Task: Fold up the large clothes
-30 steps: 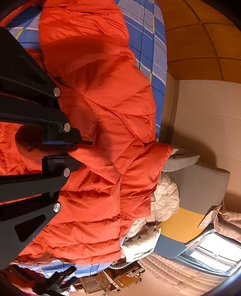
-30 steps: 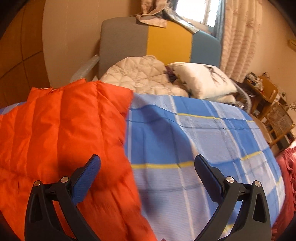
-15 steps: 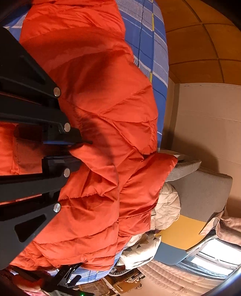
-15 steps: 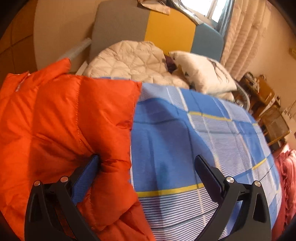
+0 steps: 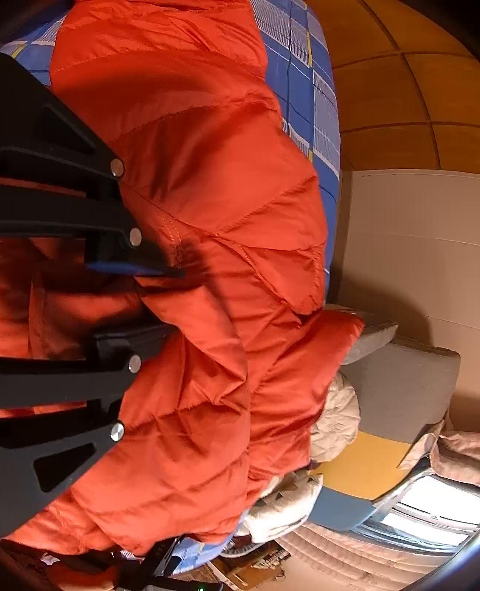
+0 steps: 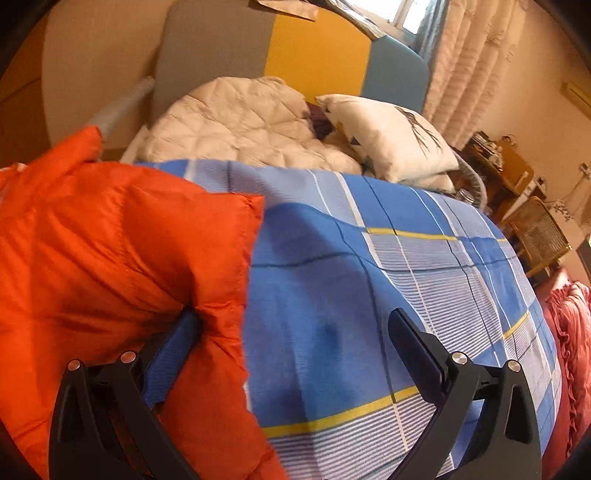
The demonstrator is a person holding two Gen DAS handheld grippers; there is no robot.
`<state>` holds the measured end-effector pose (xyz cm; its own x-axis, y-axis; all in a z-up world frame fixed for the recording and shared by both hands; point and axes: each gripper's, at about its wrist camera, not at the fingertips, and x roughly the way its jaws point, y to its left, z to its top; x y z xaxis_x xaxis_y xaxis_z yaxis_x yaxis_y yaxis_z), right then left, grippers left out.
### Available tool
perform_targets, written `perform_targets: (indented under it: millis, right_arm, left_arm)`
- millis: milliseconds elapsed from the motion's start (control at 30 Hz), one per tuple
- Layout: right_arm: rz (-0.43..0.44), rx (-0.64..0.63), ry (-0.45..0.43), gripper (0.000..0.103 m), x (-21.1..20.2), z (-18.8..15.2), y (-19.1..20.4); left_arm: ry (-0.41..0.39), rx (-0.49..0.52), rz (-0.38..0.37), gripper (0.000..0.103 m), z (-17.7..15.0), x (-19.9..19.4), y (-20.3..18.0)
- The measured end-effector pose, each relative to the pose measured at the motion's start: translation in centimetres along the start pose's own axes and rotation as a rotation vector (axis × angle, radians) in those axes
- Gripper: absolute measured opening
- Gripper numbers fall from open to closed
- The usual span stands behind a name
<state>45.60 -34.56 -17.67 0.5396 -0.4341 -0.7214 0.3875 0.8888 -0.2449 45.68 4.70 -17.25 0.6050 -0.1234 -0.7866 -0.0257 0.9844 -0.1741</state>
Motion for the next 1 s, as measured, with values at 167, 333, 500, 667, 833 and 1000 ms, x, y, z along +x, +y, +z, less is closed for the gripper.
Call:
perform_targets:
  millis: [167,333,500,667,833,1000]
  right_arm:
    - [0.004,0.005,0.015,0.100,0.0,0.0,-0.4]
    - [-0.049,-0.037,-0.046,0.100,-3.7,-0.5,-0.2]
    - [-0.053,-0.102,-0.062,0.100,-6.3,-2.0,0.8]
    - [-0.015,-0.112,-0.058,0.100,-8.6,-3.2,1.4]
    - [0.099,-0.086,-0.042,0.100,-11.4,-4.4,1.9]
    - [0.247,-0.151,-0.100,0.100,-15.8,-6.0,4.8]
  left_arm:
    - [-0.001,0.010,0.014,0.025,-0.3,0.0,-0.2]
    - [-0.030,-0.025,0.038,0.069,-1.4,-2.6,0.8]
    - [-0.030,-0.115,0.039,0.079,-4.3,-5.1,3.7]
    - [-0.026,-0.134,0.119,0.092,-8.1,-7.7,5.4]
    - [-0.020,-0.180,0.198,0.095,-12.1,-10.7,7.0]
    - [-0.023,-0.276,0.190,0.096,-16.1,-13.7,9.0]
